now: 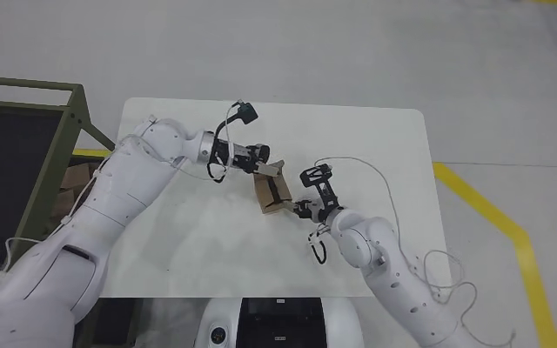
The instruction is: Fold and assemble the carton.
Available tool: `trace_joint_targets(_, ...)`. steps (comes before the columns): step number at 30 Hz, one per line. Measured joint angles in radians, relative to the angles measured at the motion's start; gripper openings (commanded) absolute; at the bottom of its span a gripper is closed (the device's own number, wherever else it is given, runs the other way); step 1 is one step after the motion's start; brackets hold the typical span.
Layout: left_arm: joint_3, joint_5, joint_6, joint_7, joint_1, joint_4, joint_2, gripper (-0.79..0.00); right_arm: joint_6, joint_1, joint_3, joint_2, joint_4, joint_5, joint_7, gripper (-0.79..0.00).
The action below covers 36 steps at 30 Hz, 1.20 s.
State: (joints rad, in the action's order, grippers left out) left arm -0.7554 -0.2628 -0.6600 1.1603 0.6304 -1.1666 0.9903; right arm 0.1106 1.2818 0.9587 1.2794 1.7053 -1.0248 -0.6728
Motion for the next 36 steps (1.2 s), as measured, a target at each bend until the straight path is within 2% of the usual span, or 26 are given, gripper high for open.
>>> trace_joint_targets(11,0.084,-0.028,-0.030,-0.030,-0.008,-0.066,-0.046,0.000,-0.046,0.022,0.036,-0.009,0.003,-0.006,-0.039,0.000)
trace_joint_targets(19,0.165,-0.025,-0.041,-0.041,-0.042,-0.098,-0.075,0.000,-0.026,-0.010,0.023,0.000,-0.017,0.005,-0.064,0.000)
trace_joint_targets(27,0.237,-0.051,-0.046,-0.046,-0.088,-0.074,-0.073,0.000,-0.013,-0.040,0.011,0.010,-0.041,0.027,-0.063,0.000)
trace_joint_targets(36,0.305,-0.073,-0.053,-0.053,-0.133,-0.035,-0.055,0.000,-0.037,-0.037,0.034,0.011,-0.051,0.064,-0.049,0.000)
